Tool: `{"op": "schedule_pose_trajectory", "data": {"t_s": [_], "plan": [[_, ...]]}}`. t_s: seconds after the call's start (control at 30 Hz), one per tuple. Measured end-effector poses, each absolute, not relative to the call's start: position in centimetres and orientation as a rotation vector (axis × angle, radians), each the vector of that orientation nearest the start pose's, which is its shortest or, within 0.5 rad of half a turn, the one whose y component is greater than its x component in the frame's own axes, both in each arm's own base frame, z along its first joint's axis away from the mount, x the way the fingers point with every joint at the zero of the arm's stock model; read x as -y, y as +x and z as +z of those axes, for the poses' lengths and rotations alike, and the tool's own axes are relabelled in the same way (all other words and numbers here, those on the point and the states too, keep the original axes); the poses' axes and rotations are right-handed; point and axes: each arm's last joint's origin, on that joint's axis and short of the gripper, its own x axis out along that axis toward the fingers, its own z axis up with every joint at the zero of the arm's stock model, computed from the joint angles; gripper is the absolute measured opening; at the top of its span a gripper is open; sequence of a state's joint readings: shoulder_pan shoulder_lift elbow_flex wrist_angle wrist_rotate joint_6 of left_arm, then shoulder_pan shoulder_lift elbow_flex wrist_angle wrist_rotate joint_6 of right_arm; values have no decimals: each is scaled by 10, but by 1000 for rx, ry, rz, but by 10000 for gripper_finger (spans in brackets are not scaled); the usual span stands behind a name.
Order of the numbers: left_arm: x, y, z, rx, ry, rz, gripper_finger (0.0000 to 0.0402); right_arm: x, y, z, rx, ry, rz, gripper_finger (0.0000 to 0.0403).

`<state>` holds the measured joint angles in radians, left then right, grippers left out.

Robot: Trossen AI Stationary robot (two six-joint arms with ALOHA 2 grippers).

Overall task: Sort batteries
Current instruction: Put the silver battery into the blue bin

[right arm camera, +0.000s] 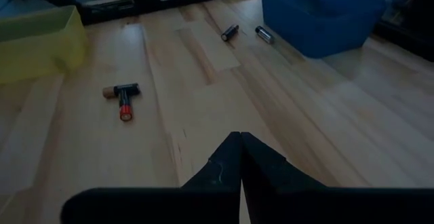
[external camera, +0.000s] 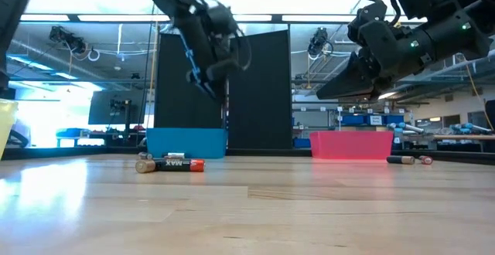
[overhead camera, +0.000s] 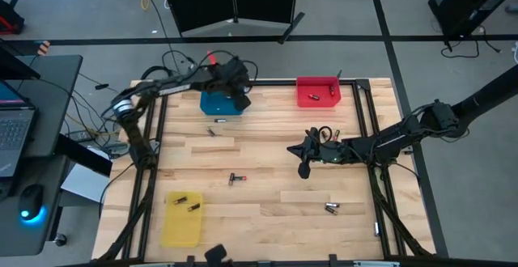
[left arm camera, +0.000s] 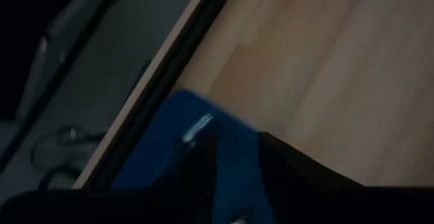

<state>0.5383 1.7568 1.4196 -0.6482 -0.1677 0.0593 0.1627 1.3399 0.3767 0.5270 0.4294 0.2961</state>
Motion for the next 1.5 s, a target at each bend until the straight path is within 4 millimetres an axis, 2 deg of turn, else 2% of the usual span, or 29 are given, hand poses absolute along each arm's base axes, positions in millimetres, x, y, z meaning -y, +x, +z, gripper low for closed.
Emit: {"op": "schedule_pose_trajectory", "data": {"t_s": [0.1,0.3,0.53,0.77,0.97,1.2,1.37,1.5], "plan": [[-167,313,262,-919,-88,571,94,-26,233,154,-380,158,-321,14],[-111,292,252,-810,-27,443,67,-26,233,154,-380,159,-322,16],[-55,271,230,-668,-40,326,52,-26,233,153,-376,194,-328,18],[-10,262,199,-391,-32,175,48,-28,232,151,-403,249,-275,24],[6,247,183,-218,-37,107,48,-30,230,146,-481,308,-216,29],[7,240,175,-216,-34,120,48,-39,227,142,-577,386,-200,39],[7,240,175,-211,-5,120,48,-51,231,152,-735,369,-216,39],[7,240,175,-218,19,118,48,-62,234,171,-879,339,-235,39]]}}
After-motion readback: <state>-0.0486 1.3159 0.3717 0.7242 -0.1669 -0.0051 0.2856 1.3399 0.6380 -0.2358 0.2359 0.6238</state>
